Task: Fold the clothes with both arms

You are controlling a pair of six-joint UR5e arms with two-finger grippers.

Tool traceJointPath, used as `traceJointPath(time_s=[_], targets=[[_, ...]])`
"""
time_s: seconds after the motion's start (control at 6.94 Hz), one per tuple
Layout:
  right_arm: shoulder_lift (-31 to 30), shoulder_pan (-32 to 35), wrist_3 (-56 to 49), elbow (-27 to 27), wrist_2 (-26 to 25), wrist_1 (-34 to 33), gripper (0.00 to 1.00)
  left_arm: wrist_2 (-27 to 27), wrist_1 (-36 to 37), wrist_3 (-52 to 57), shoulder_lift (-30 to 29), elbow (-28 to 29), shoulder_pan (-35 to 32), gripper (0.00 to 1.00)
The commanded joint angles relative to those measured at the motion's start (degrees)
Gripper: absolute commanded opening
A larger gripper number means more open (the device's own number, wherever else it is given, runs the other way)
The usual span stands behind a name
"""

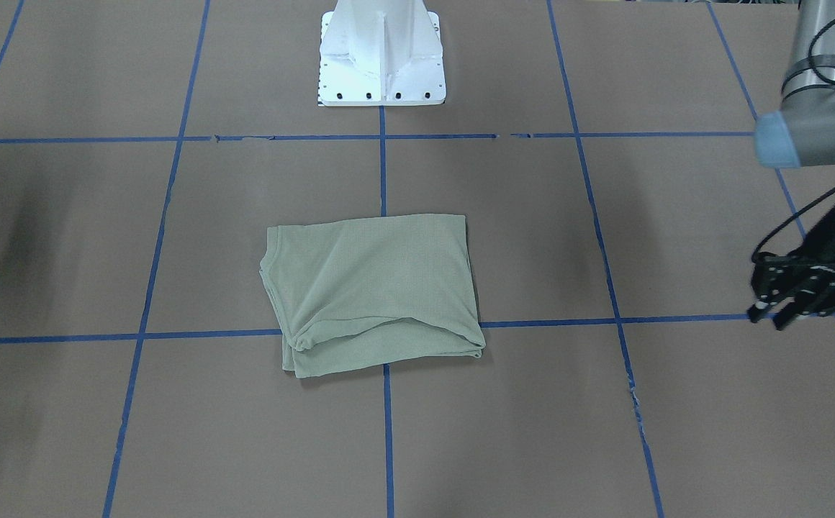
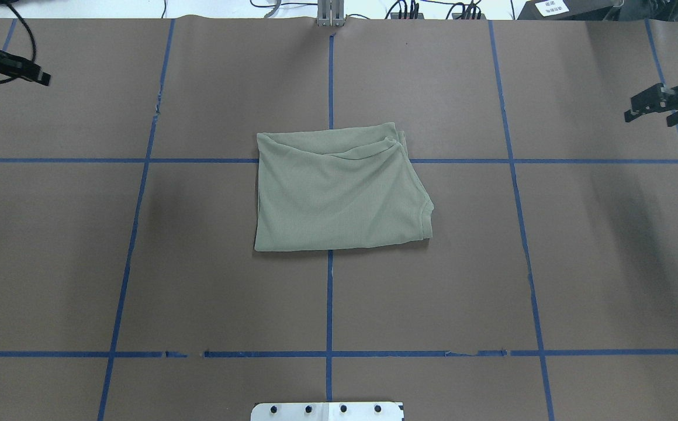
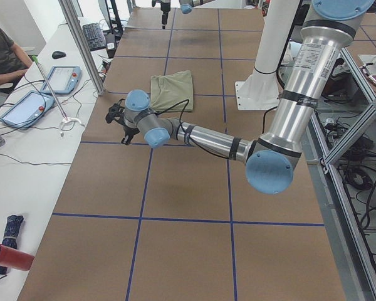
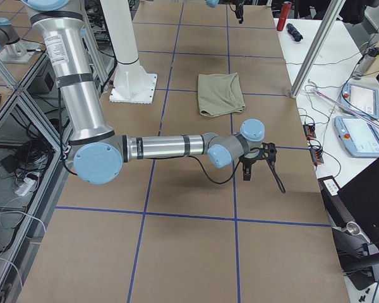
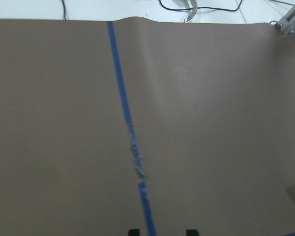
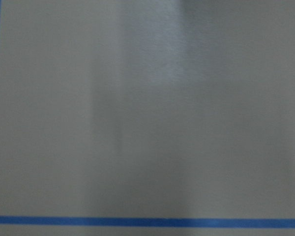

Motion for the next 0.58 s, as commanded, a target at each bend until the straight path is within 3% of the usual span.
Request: traceJointPath(time_s=[0.0,0.43], targets=[[-3.92,6.01,-12.54,0.21,1.85,-3.84,1.0,-1.38,13.89,21.41,0.75,0.4,-11.3,0.43],[-3.14,11.21,-23.46,2.21,1.5,-18.13,1.0,-4.45,22.53,23.95,1.72,0.58,-17.31,0.47]])
